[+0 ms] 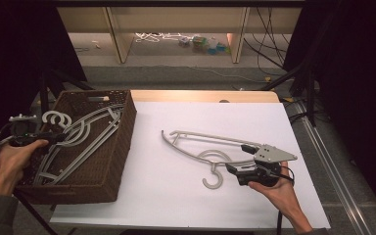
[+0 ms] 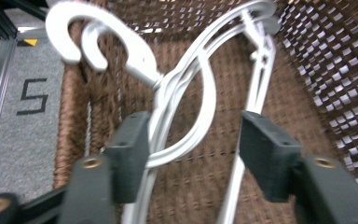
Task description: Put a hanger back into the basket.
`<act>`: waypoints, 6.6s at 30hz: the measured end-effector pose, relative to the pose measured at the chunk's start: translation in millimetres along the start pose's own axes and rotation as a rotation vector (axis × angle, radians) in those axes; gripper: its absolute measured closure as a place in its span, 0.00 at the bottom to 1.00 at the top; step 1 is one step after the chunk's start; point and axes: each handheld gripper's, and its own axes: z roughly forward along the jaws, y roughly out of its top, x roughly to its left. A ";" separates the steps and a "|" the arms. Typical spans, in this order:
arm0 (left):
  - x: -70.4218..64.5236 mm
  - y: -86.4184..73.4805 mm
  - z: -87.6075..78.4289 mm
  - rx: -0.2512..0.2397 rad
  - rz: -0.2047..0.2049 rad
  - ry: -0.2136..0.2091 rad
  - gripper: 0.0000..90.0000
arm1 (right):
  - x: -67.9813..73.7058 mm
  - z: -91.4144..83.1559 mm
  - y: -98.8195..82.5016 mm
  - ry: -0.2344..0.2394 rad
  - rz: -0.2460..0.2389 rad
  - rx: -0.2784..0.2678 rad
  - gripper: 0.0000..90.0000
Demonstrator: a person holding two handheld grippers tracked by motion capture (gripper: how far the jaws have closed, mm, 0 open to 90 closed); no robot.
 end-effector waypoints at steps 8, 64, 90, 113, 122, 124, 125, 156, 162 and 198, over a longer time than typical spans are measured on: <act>-42.1 7.0 -31.3 -0.168 -0.025 -0.093 0.36 | 0.0 -0.4 -0.3 0.002 0.001 0.005 0.19; -239.0 -95.5 -11.2 -0.464 0.279 -0.462 0.18 | 1.7 -1.8 -3.1 0.022 0.011 -0.015 0.18; -237.0 -105.2 -0.9 -0.427 0.317 -0.428 0.18 | -35.2 38.8 -11.1 0.125 -0.169 0.372 0.30; -234.1 -104.3 -0.5 -0.420 0.336 -0.428 0.18 | -59.8 75.6 -23.1 0.210 -0.200 0.636 0.57; -237.1 -106.0 1.9 -0.411 0.348 -0.430 0.19 | -63.2 79.3 -21.6 0.267 -0.161 0.667 0.68; -237.7 -106.0 1.7 -0.406 0.351 -0.425 0.19 | -63.1 80.0 -20.5 0.275 -0.168 0.676 0.70; -238.0 -106.1 1.9 -0.404 0.350 -0.426 0.19 | -62.9 80.6 -20.1 0.282 -0.174 0.680 0.72; -239.9 -106.8 2.8 -0.383 0.398 -0.416 0.26 | -40.1 68.8 -3.4 0.394 -0.442 0.637 0.91; -241.5 -106.7 2.7 -0.384 0.419 -0.402 0.26 | -37.3 63.6 -0.7 0.398 -0.434 0.585 0.91; -301.7 -79.6 45.6 -0.330 0.799 -0.376 0.31 | -0.7 41.2 26.0 0.506 -0.483 0.459 0.92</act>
